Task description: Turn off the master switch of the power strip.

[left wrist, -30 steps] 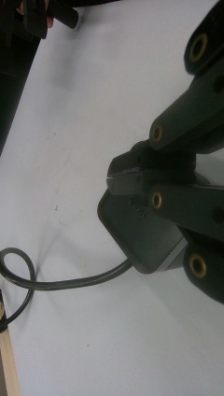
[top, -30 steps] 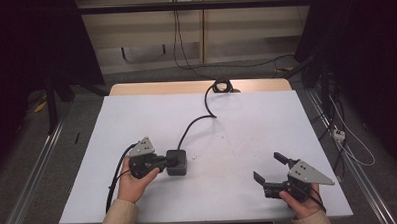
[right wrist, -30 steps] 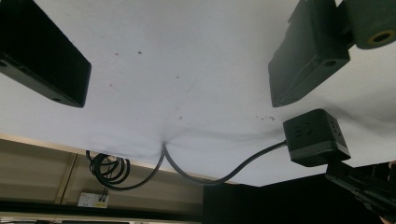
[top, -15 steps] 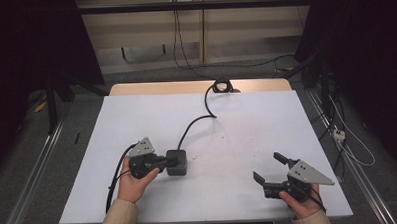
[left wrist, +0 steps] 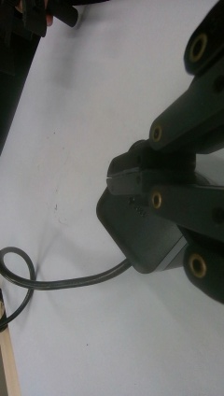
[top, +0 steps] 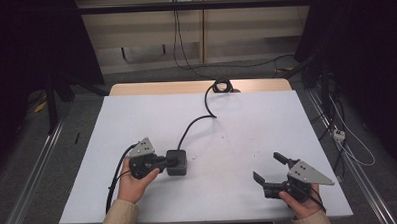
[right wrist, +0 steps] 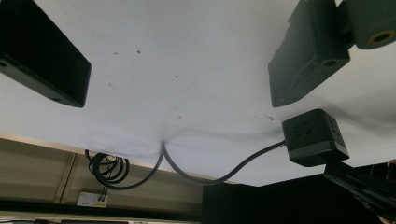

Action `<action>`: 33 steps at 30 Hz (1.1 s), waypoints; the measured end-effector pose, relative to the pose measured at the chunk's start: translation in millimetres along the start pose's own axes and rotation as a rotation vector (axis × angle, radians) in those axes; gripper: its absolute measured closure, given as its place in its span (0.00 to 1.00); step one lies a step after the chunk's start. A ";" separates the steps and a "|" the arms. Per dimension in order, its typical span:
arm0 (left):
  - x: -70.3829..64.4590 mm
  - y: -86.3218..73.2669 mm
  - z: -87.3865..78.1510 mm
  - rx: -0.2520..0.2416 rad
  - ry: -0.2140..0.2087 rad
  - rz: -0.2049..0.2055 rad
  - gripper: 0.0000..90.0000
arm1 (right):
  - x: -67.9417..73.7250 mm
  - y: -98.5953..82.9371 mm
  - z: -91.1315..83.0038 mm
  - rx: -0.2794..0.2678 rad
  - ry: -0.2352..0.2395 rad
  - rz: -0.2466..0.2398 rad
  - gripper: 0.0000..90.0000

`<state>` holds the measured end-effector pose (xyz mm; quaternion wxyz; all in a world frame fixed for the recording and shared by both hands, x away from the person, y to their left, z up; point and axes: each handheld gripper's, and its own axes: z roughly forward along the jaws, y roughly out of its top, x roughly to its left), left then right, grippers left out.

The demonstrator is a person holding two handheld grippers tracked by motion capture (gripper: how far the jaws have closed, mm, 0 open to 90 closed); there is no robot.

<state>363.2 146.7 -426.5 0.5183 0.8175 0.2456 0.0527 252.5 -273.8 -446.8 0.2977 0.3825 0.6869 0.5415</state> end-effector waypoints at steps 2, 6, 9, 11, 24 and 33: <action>-0.1 0.0 0.0 0.001 0.001 0.001 1.00 | 0.1 0.0 0.0 0.000 0.000 -0.001 0.07; 0.5 0.0 0.0 0.000 -0.001 0.000 1.00 | 0.0 0.0 0.0 0.000 0.000 0.000 0.07; 0.1 -0.1 0.0 0.000 -0.001 -0.001 1.00 | 0.1 0.0 0.0 0.000 0.000 0.000 0.07; 0.1 -0.1 0.0 0.000 -0.001 -0.001 1.00 | 0.2 0.0 0.1 0.000 -0.001 -0.001 0.07; -0.4 0.1 0.1 0.006 0.007 0.004 1.00 | 0.4 -0.1 0.3 0.000 0.000 -0.002 0.07; -0.8 0.1 0.1 0.007 0.008 0.000 1.00 | 0.7 0.0 0.3 0.000 0.002 -0.001 0.07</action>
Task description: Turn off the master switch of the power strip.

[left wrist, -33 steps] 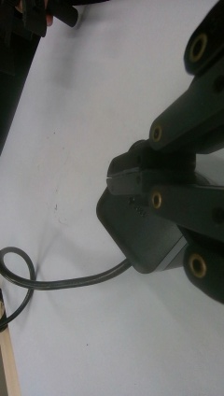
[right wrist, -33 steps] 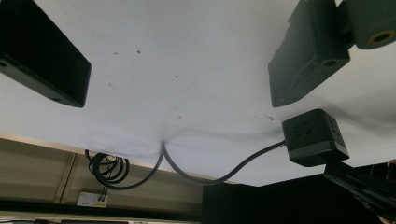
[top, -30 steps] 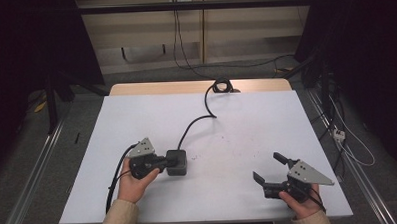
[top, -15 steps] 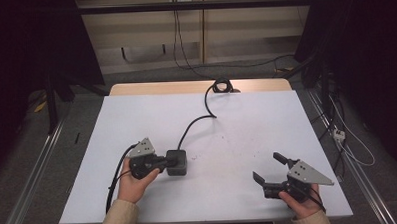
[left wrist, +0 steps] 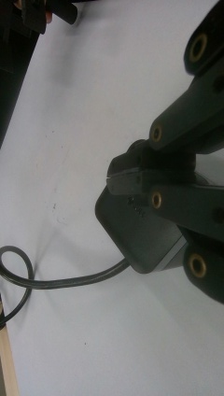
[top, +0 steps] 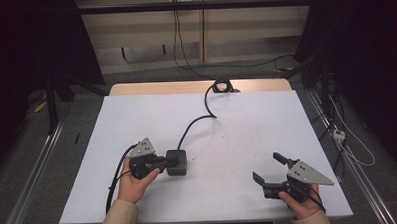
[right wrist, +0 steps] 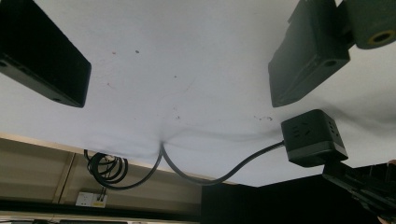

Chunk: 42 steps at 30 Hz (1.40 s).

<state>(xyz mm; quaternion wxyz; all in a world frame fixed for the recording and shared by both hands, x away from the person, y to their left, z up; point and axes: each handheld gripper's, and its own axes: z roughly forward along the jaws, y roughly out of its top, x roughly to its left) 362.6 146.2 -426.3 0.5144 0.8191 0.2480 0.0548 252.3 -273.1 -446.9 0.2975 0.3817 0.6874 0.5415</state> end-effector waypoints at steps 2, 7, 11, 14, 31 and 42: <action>0.0 -0.1 0.0 0.000 0.000 0.001 1.00 | 0.0 0.0 0.1 0.000 0.000 0.000 0.07; -1.2 0.3 0.3 0.004 0.009 0.006 1.00 | 0.5 -0.1 0.4 0.000 0.001 0.004 0.07; -2.3 0.4 0.5 0.008 0.015 0.015 1.00 | 0.4 -0.1 0.8 0.002 0.004 -0.001 0.07; -4.5 0.6 0.7 0.013 0.031 0.026 1.00 | 1.1 0.1 1.1 0.001 0.005 -0.002 0.07; -8.7 3.2 -0.1 -0.083 -0.024 -0.019 0.91 | -0.9 0.2 1.1 -0.007 0.005 0.001 0.07; -7.3 5.2 -4.3 -0.082 0.014 -0.034 0.74 | 0.4 0.6 2.3 -0.005 0.010 0.001 0.07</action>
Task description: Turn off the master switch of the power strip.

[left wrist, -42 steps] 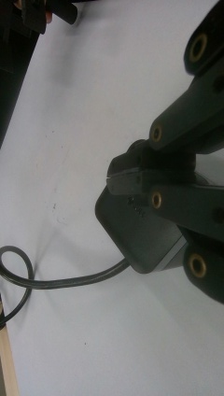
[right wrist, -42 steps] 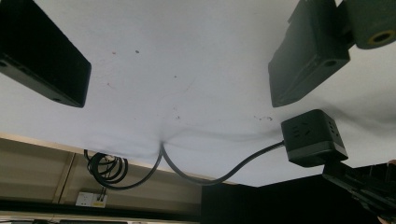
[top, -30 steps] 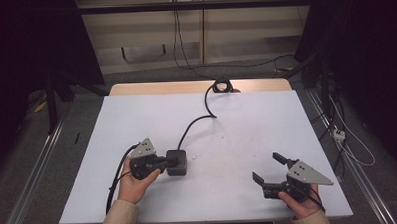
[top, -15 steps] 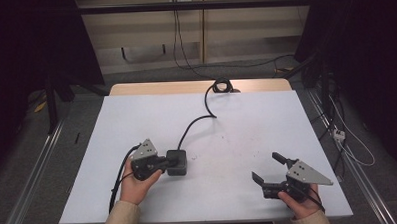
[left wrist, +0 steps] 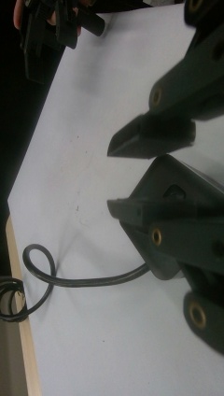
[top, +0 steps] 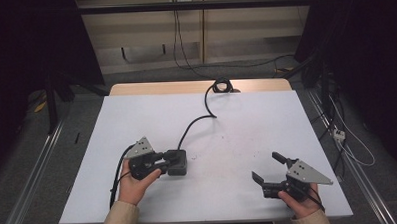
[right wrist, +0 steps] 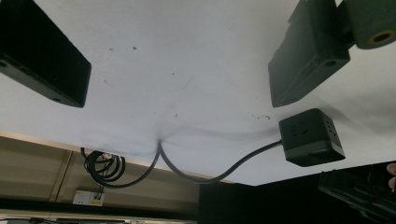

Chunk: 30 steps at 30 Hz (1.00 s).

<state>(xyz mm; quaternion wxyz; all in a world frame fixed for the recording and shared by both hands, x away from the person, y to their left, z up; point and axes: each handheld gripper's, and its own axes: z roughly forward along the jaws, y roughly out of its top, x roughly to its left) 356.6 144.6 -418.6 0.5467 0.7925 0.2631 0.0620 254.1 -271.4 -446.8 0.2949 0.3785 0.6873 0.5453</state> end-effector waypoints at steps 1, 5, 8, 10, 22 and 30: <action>0.5 -0.1 0.0 0.003 0.000 -0.002 0.71 | 0.1 0.0 0.1 0.000 0.000 0.000 0.07; 0.1 0.7 0.0 -0.001 -0.003 -0.010 0.62 | -0.1 -0.4 0.2 0.002 0.000 0.001 0.07; -0.2 0.8 0.5 0.010 0.006 -0.010 0.54 | -0.7 -0.3 0.2 0.001 0.003 -0.003 0.07; 0.8 0.6 0.6 0.018 0.014 -0.019 0.45 | -0.5 -0.1 0.4 0.001 0.001 -0.004 0.07; 0.9 0.6 1.5 0.018 0.012 -0.018 0.29 | 0.1 0.0 1.0 0.003 0.005 -0.003 0.07; 1.1 0.8 1.2 0.017 0.016 -0.018 0.26 | -0.4 0.3 0.0 0.000 0.001 -0.001 0.07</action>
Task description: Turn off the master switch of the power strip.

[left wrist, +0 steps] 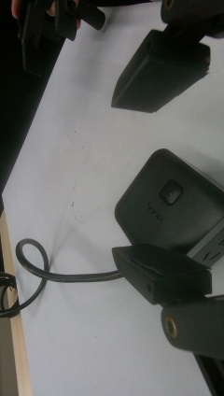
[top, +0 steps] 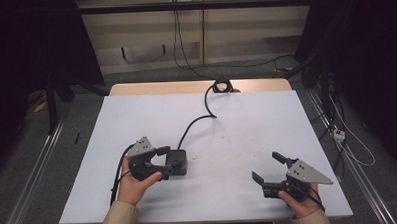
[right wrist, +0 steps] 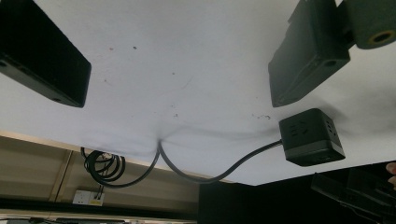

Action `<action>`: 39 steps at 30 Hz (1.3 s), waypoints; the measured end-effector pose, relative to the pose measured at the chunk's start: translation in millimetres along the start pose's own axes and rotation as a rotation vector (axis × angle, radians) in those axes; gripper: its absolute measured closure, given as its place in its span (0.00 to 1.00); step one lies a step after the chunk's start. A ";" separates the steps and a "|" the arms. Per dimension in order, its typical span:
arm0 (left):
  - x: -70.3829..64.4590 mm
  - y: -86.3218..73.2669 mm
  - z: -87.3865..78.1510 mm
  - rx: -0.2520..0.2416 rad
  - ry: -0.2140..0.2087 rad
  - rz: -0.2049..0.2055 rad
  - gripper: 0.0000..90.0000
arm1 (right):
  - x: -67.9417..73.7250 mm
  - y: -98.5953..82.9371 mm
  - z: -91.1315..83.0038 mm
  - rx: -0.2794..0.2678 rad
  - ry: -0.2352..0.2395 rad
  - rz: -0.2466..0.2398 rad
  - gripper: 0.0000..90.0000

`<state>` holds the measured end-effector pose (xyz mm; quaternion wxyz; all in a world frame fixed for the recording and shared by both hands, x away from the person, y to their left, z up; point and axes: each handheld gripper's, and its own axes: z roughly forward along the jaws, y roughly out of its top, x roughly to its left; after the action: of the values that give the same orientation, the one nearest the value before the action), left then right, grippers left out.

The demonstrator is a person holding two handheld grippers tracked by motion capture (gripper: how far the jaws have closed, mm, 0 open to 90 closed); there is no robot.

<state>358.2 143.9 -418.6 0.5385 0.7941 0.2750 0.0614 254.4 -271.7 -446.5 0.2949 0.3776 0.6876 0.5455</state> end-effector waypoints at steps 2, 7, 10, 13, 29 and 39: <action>0.3 -0.1 -0.1 0.003 0.000 0.000 0.25 | 0.1 -0.1 0.2 0.000 0.001 0.000 0.07; 0.2 -0.2 -0.4 0.003 0.004 0.003 0.23 | -0.3 0.1 0.3 -0.002 0.002 0.001 0.06; 0.5 -0.1 -1.1 -0.001 0.005 0.000 0.21 | 0.1 0.1 0.5 0.001 0.001 0.000 0.06; 0.2 0.0 -1.6 -0.002 0.004 0.002 0.20 | 0.0 0.3 0.5 0.000 0.002 0.001 0.06; 1.1 0.0 -4.3 0.001 0.015 0.011 0.15 | -0.5 0.4 0.5 0.000 0.004 -0.003 0.06; 2.5 -0.3 -6.7 0.005 0.020 0.018 0.12 | -0.1 0.4 -0.6 0.001 0.004 -0.003 0.06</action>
<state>357.6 150.8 -416.6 0.5332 0.7972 0.2733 0.0736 254.1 -272.1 -446.0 0.2943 0.3756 0.6891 0.5454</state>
